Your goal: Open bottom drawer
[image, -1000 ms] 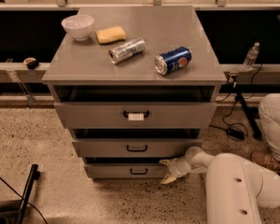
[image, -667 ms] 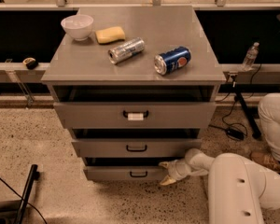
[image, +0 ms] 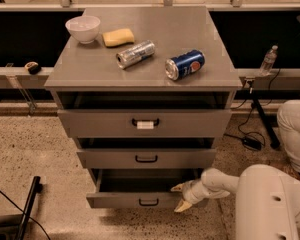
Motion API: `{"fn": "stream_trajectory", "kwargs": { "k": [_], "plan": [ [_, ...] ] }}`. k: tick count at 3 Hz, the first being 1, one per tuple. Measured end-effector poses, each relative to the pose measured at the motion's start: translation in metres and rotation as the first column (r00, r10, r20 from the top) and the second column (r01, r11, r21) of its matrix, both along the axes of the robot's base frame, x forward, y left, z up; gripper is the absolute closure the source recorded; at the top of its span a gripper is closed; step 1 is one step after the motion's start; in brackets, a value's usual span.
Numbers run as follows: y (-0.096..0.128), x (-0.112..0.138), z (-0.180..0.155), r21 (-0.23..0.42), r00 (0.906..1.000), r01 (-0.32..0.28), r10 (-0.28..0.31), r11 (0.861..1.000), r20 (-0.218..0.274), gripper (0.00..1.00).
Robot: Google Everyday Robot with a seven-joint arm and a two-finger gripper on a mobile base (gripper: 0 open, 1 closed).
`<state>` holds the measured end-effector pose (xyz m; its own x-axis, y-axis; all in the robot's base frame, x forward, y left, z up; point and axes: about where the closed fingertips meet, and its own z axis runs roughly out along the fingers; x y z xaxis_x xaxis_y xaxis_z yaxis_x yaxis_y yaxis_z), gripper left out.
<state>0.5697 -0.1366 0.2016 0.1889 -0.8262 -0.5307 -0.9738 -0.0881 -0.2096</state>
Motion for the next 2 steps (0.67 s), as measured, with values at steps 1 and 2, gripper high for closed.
{"fn": "stream_trajectory", "kwargs": {
  "k": [1, 2],
  "plan": [
    [-0.011, -0.050, -0.004, -0.011, 0.9982, -0.033, 0.032, 0.999, -0.050, 0.37],
    [-0.014, -0.084, 0.002, -0.016, 0.9954, -0.064, 0.062, 0.998, -0.073, 0.37]
  ]
}}
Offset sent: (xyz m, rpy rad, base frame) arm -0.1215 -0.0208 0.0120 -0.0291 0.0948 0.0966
